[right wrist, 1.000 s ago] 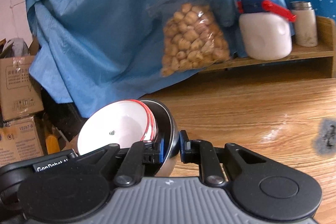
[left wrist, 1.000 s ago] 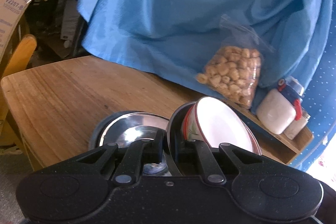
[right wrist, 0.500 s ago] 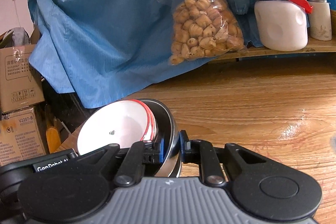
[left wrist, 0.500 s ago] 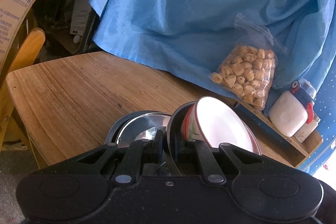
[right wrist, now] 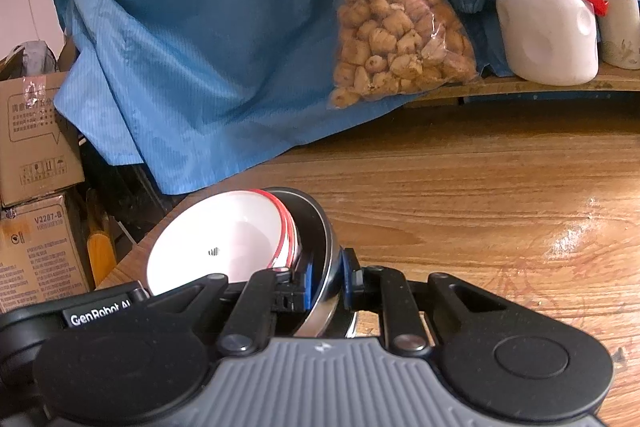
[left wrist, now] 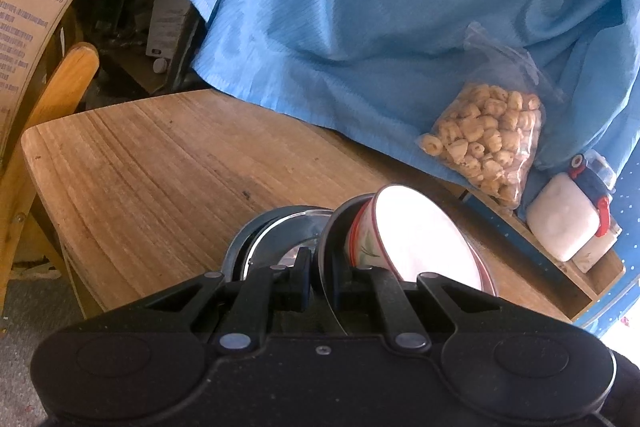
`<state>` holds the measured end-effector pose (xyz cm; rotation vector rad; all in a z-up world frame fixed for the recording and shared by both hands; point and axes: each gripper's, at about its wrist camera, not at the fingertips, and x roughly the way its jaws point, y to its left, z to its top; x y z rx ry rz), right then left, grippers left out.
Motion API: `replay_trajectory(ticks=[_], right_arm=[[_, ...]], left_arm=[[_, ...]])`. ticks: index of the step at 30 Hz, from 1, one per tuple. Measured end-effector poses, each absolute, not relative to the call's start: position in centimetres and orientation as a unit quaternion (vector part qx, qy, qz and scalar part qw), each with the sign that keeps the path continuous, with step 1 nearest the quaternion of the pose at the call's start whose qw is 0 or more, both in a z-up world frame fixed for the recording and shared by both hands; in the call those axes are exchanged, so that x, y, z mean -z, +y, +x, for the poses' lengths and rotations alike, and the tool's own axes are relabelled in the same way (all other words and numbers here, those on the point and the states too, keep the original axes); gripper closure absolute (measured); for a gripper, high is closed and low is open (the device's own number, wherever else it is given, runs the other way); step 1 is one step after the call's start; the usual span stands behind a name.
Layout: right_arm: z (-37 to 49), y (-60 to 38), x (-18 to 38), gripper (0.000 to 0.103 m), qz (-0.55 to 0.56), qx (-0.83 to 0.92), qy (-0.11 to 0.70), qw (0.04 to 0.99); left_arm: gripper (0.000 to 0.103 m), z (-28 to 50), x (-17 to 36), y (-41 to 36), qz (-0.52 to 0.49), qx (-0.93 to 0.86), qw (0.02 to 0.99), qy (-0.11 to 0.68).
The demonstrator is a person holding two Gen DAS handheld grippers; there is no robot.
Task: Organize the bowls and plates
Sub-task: 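Lower the held steel bowl onto the steel plate stack with both grippers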
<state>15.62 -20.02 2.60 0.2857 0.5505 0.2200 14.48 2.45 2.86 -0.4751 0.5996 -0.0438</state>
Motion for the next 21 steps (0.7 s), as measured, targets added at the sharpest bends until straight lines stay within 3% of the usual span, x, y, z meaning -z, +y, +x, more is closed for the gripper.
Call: replay_trajectory(ticks=[21], right_arm=[[16.3,-18.2,-2.1,0.086,0.13,-0.119,0.287,0.942]], left_arm=[[0.095,14.6,-2.6,4.4,-0.239,0.006,0.925,0.296]])
